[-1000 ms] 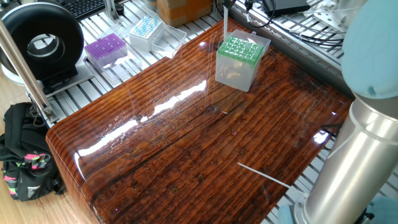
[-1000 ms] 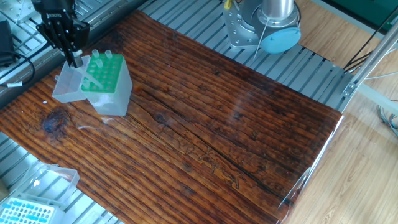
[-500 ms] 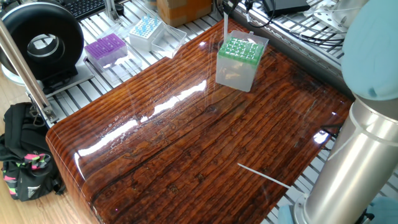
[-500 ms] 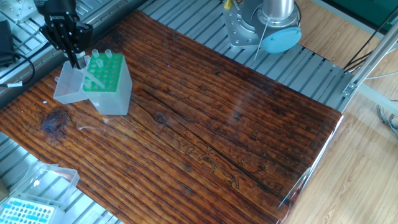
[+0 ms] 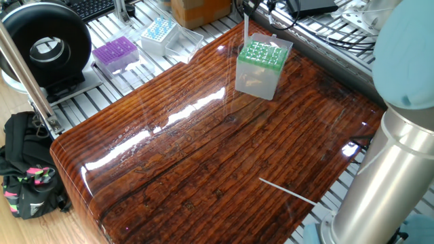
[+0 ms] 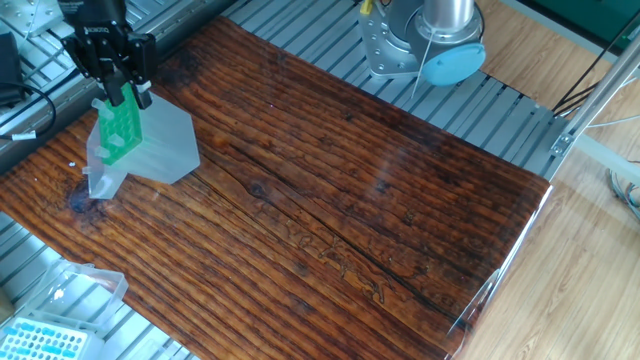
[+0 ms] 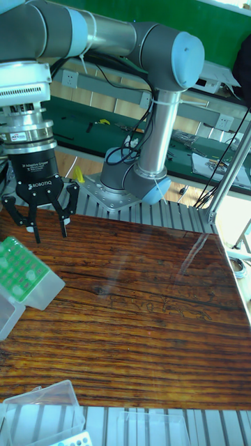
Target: Insert a large pipette tip into the holder for large pipette tips
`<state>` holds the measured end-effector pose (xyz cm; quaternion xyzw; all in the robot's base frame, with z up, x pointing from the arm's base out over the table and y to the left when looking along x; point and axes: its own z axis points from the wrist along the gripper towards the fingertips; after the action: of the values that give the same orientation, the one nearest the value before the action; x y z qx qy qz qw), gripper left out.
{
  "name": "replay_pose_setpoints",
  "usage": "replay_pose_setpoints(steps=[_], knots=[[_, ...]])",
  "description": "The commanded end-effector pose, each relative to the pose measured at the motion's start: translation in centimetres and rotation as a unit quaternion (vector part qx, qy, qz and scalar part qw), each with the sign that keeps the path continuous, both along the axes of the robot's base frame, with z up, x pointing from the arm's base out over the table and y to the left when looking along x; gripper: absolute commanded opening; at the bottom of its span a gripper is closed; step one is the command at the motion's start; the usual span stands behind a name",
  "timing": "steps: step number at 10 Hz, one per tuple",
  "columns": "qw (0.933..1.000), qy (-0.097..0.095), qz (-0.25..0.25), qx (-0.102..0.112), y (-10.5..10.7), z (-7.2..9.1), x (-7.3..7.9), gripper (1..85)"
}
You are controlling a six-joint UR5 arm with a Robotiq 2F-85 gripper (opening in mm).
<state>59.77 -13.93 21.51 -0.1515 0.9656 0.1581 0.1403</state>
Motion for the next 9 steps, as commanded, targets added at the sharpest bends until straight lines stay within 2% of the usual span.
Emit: replay_pose_setpoints(steps=[1,2,5,6,7,9], knots=[[0.9997,0.007,-0.020,0.008,0.7,0.4,-0.3,43.3],[0.9997,0.011,-0.021,0.008,0.9,0.5,-0.5,41.3],[0.9999,0.003,-0.010,-0.012,0.0,0.3,-0.3,40.7],[0.9995,-0.003,-0.011,-0.029,-0.7,0.2,0.1,40.7],[0.9993,0.006,-0.022,-0.031,-0.6,0.4,-0.2,40.0],[0.9985,0.014,-0.035,-0.039,-0.8,0.3,-0.4,28.0]])
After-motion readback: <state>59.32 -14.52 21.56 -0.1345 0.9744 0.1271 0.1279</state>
